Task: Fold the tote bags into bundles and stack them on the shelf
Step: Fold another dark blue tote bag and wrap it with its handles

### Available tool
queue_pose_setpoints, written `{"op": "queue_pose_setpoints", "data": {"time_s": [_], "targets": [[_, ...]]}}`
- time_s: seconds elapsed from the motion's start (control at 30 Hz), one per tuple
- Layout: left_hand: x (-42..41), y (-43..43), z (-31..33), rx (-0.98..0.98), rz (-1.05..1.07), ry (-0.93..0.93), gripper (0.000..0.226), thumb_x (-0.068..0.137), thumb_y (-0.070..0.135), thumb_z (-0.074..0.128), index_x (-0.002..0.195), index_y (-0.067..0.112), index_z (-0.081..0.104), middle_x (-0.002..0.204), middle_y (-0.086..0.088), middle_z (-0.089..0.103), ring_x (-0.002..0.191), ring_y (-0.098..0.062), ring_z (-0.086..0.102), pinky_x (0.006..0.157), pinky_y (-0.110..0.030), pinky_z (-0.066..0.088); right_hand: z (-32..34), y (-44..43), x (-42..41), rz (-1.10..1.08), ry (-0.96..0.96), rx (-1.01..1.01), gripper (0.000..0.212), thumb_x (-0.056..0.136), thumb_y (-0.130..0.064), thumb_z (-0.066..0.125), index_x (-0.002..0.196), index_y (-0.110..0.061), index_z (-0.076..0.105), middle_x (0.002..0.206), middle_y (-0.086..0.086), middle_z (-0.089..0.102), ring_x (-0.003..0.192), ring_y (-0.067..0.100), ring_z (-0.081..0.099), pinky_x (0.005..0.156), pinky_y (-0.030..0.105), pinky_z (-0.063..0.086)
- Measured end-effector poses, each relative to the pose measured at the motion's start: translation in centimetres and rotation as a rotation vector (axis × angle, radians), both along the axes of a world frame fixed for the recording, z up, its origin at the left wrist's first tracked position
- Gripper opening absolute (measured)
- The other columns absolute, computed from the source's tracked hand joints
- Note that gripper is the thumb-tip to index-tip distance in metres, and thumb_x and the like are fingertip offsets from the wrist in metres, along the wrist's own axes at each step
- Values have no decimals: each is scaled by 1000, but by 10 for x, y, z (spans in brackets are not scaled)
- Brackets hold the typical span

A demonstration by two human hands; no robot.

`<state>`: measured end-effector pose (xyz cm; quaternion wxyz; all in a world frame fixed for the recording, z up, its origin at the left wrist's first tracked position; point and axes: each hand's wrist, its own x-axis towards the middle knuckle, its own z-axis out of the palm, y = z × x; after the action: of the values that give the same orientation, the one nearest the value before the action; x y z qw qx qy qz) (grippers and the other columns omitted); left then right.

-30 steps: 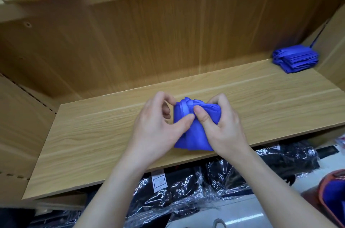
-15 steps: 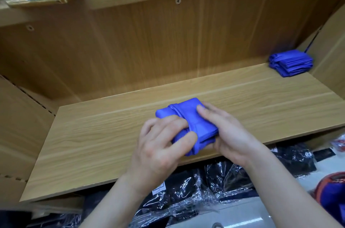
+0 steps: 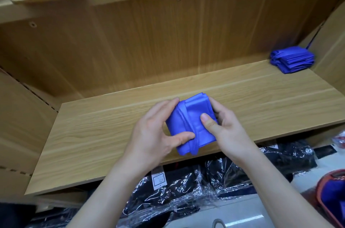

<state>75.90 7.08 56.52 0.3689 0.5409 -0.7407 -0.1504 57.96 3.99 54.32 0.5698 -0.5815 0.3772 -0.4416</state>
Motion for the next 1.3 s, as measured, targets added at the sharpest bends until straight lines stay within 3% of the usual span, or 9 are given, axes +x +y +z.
{"op": "queue_pose_setpoints", "data": {"time_s": [0.1,0.23,0.33,0.4,0.53,0.7,0.83,1.07,1.3], "targets": [[-15,1,2,98,10,23,85,61,61,74,133,20,58,115,16,62,106,4,55,91,-6,37,-3,8,6,-60,117,-63,44,87,-25,49,130,-23,57,106,-7,70,102,9,63,97,34,47],[-21,1,10,289,-52,116,75,71,36,81,138,24,51,119,19,60,108,8,53,93,-4,35,0,12,3,-130,210,-183,27,90,-38,52,111,-26,63,90,-6,69,83,10,63,80,29,49],[-7,-3,22,625,-251,452,59,83,22,66,139,20,47,125,8,65,111,0,59,95,-15,44,5,5,-5,-12,152,-173,23,89,-38,57,108,-27,66,94,-10,71,88,6,64,83,28,50],[4,-5,30,725,-259,513,46,87,25,65,132,23,55,110,-9,72,99,-13,65,85,-22,51,9,2,-12,49,111,-155,18,90,-29,58,106,-28,67,95,-10,71,90,5,64,84,24,50],[7,-5,31,754,-78,523,35,69,24,74,103,16,68,80,-12,75,70,-13,65,66,-23,53,10,0,-18,7,151,-197,19,89,-30,58,106,-28,65,92,-5,70,87,10,64,82,28,51],[-7,-4,20,635,-37,603,24,77,-1,73,98,10,72,90,-8,76,82,-13,70,73,-23,56,9,1,-13,-75,363,-306,25,88,-46,51,111,-39,58,89,-5,69,86,18,63,82,42,50],[-15,-5,19,513,-6,577,32,81,-9,68,98,18,72,94,0,76,91,-12,71,81,-26,56,11,-3,-13,-134,491,-444,43,90,-49,43,123,-27,59,93,-10,67,86,18,62,79,42,50],[-16,-3,17,456,-61,420,44,76,7,65,107,38,66,100,9,75,97,-6,69,89,-31,54,15,-5,-12,-4,667,-525,43,94,-51,36,124,-26,54,103,-11,66,94,14,61,81,39,48],[-14,0,11,624,-247,541,33,83,19,69,115,16,64,108,-1,73,98,-12,67,86,-26,53,23,-11,-16,113,644,-366,56,89,-60,38,129,-26,59,105,-10,62,102,3,57,95,24,42]]}}
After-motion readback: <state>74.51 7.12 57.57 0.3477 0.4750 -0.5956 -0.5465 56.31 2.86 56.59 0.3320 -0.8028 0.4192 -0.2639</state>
